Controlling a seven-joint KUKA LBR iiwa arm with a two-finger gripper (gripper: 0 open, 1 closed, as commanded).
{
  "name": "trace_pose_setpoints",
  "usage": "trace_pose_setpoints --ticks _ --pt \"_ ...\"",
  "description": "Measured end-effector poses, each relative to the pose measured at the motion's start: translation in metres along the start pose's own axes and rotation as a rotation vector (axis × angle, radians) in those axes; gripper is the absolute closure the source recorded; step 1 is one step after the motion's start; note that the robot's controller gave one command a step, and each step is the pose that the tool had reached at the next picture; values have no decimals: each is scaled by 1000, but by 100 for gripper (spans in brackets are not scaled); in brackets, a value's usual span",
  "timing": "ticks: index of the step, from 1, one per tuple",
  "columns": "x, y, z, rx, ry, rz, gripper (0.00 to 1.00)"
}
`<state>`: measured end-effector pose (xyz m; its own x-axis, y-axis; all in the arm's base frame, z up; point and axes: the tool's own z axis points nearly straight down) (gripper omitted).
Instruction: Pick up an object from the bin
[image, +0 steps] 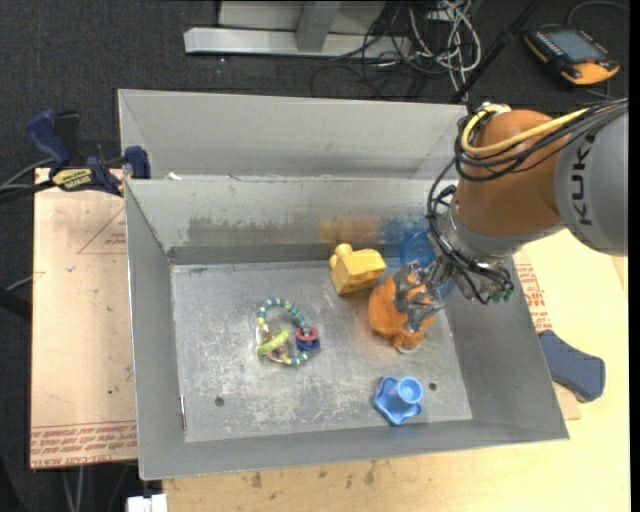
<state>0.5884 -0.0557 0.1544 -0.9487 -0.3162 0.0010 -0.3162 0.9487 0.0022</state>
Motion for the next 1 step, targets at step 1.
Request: trace_pose_setpoints --ticks 1 --pt "1 5 20 2 -3 -75 0"
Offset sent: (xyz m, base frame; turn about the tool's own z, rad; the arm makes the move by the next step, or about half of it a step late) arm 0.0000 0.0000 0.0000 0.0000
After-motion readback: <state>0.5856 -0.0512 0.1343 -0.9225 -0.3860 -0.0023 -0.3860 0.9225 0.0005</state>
